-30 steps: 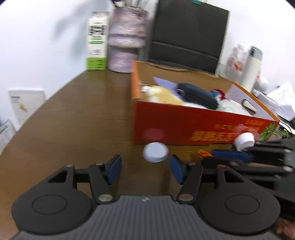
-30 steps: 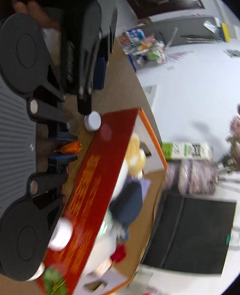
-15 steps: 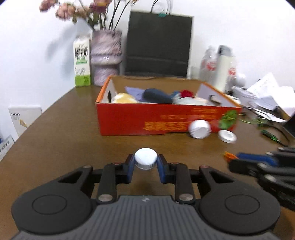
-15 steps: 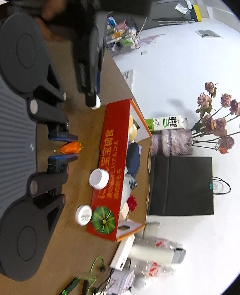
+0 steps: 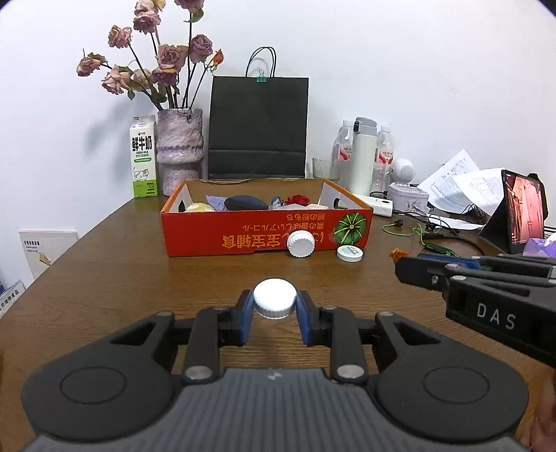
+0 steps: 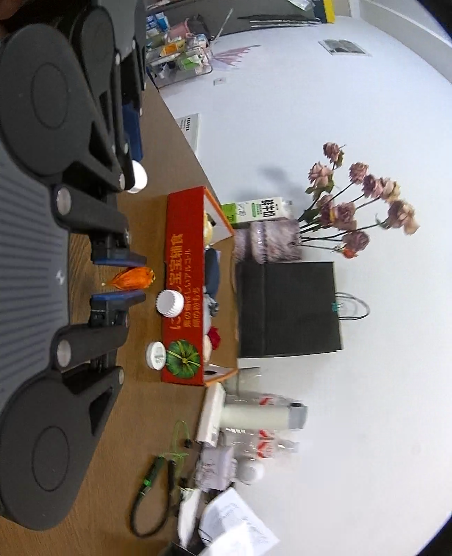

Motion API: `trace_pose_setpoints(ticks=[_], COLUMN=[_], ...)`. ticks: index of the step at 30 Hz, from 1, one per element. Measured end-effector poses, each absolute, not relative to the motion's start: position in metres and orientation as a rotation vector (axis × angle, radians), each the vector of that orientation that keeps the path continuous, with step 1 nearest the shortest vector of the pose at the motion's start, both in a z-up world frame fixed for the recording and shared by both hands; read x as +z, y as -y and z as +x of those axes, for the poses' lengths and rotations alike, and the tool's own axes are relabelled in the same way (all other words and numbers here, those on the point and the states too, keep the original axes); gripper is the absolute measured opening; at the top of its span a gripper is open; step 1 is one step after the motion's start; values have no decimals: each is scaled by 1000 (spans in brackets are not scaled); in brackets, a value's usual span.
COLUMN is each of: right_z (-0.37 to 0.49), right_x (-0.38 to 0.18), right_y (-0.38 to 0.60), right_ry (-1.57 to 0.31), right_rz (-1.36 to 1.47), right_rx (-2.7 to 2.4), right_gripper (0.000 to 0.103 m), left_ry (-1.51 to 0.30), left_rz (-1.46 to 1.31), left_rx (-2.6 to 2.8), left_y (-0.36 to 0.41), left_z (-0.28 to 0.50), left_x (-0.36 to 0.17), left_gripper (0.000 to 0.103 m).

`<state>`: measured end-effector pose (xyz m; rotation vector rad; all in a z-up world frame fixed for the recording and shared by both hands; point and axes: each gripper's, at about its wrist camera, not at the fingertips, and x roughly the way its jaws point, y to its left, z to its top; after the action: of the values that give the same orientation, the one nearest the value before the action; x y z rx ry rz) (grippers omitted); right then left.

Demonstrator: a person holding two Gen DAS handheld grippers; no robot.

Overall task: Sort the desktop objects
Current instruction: 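Carry the cap and orange piece into the orange box while both tools open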

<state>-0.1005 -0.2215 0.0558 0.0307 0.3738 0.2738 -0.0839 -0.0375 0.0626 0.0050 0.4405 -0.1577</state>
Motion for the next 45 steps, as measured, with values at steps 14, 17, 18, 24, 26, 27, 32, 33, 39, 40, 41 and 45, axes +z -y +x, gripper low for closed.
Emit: trace_pose_setpoints(ticks=[14, 17, 18, 24, 26, 27, 32, 33, 39, 40, 41, 45], right_z=[-83, -48, -33, 105, 158, 179, 276, 290, 345, 343, 339, 316], right_x=[81, 99, 107, 133, 129, 125, 97, 90, 48, 50, 54, 67], right_y=[230, 239, 242, 258, 260, 261, 254, 252, 253, 254, 256, 248], right_ry=[-308, -295, -298, -395, -466, -500, -645, -664, -763, -745, -724, -673], right_rz=[21, 13, 17, 44, 56, 56, 37, 29, 10, 25, 37, 4], right_rx=[271, 276, 280, 284, 232, 216, 161, 145, 44, 47, 52, 89], right_gripper=[13, 13, 13, 13, 13, 13, 16, 16, 24, 28, 38, 64], left_ry=[-359, -347, -349, -424, -422, -446, -680, -724, -782, -763, -755, -753], left_rz=[-43, -31, -30, -14, 17, 40, 18, 8, -3, 16, 29, -9], left_rx=[-178, -189, -189, -203, -157, -174, -169, -158, -197, -213, -223, -208], left_y=[24, 25, 26, 43, 51, 56, 70, 71, 72, 71, 70, 53], left_z=[-51, -4, 18, 152, 190, 212, 315, 328, 344, 341, 338, 319], left_x=[99, 115, 122, 148, 145, 141, 103, 95, 73, 75, 78, 88], left_gripper=[27, 27, 27, 27, 27, 27, 27, 28, 68, 71, 74, 81])
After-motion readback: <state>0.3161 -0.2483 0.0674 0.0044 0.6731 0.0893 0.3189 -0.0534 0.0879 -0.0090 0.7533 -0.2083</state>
